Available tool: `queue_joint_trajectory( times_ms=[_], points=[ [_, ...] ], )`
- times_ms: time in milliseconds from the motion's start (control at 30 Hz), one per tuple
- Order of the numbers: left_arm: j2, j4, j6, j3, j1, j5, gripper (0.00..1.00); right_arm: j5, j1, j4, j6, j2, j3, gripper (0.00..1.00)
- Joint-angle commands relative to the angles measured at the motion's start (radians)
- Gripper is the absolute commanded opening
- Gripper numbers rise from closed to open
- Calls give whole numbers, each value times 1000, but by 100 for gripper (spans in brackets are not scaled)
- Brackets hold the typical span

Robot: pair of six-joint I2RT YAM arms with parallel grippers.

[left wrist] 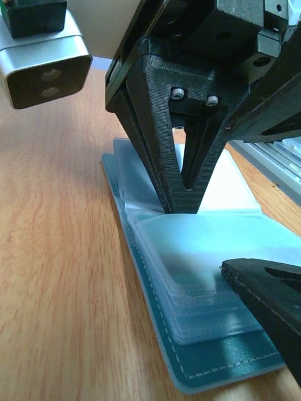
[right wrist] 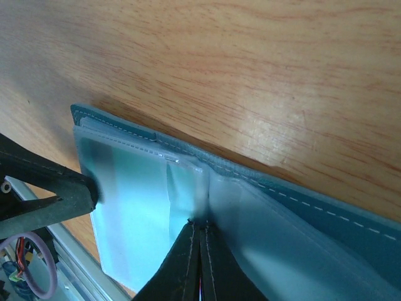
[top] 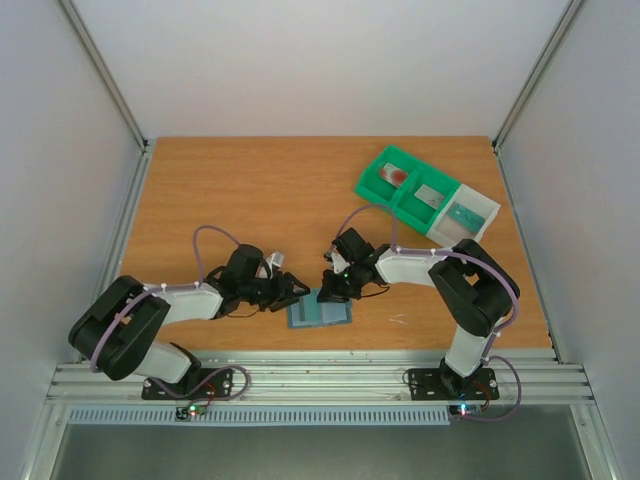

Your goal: Take the credit cards out of the card holder

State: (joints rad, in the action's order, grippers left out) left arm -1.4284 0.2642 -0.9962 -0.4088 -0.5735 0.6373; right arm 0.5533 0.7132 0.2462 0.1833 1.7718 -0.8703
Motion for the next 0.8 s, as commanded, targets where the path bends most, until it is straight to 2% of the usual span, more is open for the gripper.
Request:
queue_joint_trajectory(
  times_ms=[0,133,400,767],
  points=[
    [-7,116,-24,21,-5,22,52,-60,7,25,2,37,30,2],
    [36,64,-11,19,-4,10,52,-57,7,23,3,49,29,1],
    [129,-163,90,-24,-5,-76,53,-55,7,21,5,52,36,1],
    [88,-118,91,-25,-5,-47,54,-49,9,18,13,51,34,1]
  ],
)
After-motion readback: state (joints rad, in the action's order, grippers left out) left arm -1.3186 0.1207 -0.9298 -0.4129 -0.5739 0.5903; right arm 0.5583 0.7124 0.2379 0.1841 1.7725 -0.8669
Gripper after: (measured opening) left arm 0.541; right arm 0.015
